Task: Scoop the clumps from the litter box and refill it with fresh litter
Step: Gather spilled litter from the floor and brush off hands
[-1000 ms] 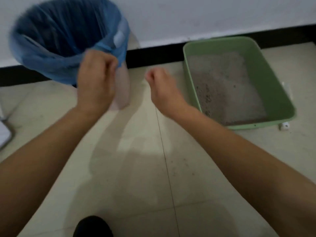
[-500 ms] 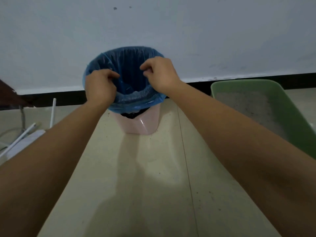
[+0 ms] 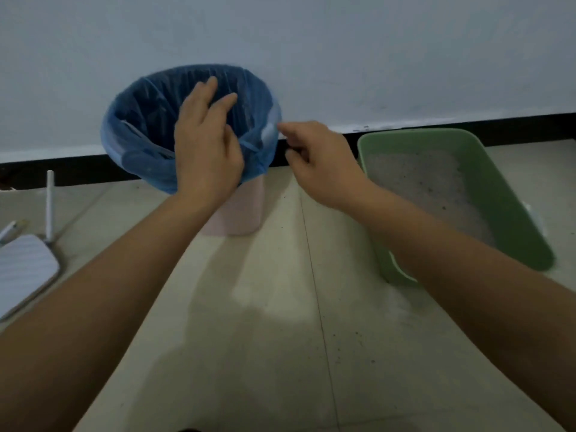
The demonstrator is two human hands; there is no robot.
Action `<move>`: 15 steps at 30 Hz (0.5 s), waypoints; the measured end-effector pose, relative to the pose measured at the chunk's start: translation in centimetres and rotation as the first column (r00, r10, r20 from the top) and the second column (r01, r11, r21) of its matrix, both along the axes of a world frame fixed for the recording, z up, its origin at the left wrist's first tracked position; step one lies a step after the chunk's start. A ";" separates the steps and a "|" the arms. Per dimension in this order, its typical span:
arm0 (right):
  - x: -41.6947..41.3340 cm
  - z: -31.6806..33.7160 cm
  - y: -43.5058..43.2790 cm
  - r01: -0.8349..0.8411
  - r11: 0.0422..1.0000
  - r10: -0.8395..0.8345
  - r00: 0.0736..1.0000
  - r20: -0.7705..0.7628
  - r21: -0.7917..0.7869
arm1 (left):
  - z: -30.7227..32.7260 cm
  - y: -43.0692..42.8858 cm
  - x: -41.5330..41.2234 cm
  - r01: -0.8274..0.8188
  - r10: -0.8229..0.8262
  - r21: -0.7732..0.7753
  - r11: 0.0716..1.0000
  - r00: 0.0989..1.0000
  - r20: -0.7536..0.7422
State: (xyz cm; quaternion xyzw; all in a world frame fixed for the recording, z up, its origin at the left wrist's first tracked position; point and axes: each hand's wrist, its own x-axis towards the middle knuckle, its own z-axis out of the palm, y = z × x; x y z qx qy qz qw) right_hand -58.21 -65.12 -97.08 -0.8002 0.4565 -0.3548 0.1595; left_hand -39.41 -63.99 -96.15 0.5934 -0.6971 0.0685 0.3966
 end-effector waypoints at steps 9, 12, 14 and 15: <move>-13.4 -17.7 17.2 0.059 0.927 0.030 0.973 -0.230 0.370 | -15.2 10.1 -9.5 0.436 -0.431 0.248 0.865 0.899 -0.077; -16.4 -21.4 20.9 0.073 0.915 0.065 0.944 -0.323 0.397 | -20.8 13.8 -9.4 0.518 -0.552 0.477 0.710 0.830 -0.081; -17.4 -22.4 21.8 0.074 0.934 0.050 0.941 -0.334 0.348 | -22.9 15.8 -9.2 0.520 -0.586 0.563 0.643 0.807 -0.076; -17.7 -22.7 21.9 0.065 0.944 0.053 0.938 -0.342 0.324 | -23.4 16.6 -9.3 0.519 -0.597 0.585 0.623 0.799 -0.072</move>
